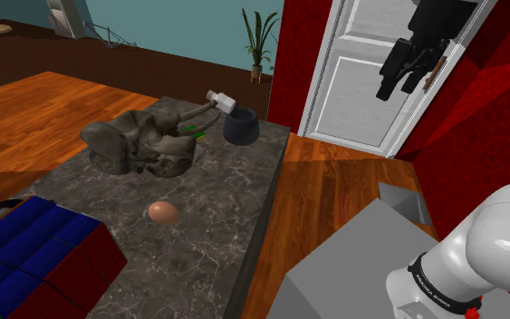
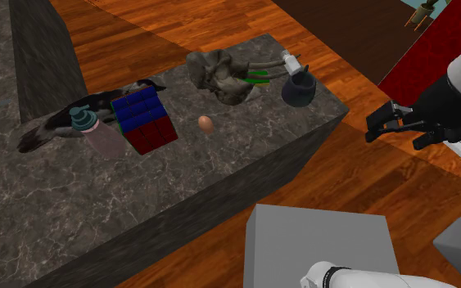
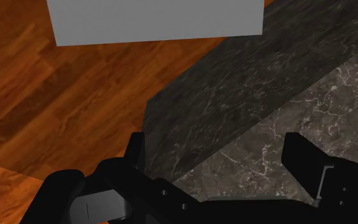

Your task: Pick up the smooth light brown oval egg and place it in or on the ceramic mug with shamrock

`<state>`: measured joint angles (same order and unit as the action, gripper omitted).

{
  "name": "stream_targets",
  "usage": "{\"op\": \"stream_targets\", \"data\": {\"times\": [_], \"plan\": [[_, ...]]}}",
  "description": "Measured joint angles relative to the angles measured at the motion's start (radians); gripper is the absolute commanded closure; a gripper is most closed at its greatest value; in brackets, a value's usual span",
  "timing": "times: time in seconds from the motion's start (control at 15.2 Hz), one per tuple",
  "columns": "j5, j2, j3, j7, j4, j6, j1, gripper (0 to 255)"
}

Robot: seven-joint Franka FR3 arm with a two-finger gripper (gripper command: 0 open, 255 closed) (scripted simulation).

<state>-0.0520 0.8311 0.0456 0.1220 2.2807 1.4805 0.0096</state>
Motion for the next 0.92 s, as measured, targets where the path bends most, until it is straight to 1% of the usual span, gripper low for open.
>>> {"op": "stream_targets", "data": {"times": [0.13, 0.26, 0.4, 0.66, 0.92], "plan": [[-0.006, -0.006, 0.010, 0.008, 0.004, 0.010, 0.004, 0], [-0.020, -0.031, 0.037, 0.025, 0.012, 0.046, 0.013, 0], [-0.038, -0.055, 0.073, 0.049, 0.034, 0.096, 0.025, 0], [-0.067, -0.126, 0.146, 0.098, 0.043, 0.185, 0.048, 0], [-0.082, -0.226, 0.217, 0.144, 0.032, 0.281, 0.063, 0]]}}
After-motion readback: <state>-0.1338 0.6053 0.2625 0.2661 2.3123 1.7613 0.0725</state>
